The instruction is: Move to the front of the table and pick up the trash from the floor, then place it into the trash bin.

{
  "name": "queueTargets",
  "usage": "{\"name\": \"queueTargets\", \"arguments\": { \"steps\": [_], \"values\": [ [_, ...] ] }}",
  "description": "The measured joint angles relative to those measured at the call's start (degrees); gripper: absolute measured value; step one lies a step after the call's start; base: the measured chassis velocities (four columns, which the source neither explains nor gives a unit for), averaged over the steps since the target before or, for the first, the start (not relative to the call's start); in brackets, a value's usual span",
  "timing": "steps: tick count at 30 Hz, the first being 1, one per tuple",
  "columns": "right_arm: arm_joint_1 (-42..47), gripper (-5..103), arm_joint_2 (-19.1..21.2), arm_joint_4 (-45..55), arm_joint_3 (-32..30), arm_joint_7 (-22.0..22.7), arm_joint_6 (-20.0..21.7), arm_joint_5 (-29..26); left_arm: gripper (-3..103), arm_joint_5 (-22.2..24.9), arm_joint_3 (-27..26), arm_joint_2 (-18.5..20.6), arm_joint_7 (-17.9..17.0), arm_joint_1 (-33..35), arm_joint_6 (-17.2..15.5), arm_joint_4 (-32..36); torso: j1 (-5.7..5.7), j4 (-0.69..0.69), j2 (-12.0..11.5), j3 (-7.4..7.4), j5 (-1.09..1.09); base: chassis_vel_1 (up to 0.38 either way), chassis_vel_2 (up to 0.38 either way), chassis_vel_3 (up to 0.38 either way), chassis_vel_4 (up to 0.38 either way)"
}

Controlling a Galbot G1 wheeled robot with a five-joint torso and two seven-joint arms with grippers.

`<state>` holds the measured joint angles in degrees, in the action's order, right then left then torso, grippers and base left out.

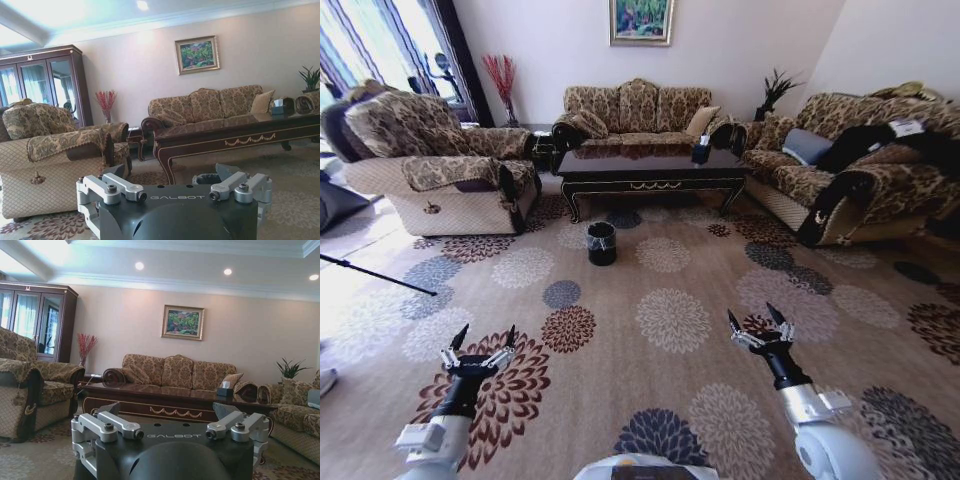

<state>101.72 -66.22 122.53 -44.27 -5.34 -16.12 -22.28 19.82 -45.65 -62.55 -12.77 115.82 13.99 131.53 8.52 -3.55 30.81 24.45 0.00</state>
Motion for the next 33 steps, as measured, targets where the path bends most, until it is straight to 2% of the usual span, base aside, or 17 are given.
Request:
{"name": "queueTargets", "arguments": {
  "steps": [33],
  "values": [
    [0.00, 100, 0.00, 0.00, 0.00, 0.00, 0.00, 0.00, 100, 0.00, 0.00, 0.00, 0.00, 0.00, 0.00, 0.00, 3.22, 0.00, 7.85, 4.62, 0.00, 0.000, 0.000, 0.000, 0.000]
  ]
}}
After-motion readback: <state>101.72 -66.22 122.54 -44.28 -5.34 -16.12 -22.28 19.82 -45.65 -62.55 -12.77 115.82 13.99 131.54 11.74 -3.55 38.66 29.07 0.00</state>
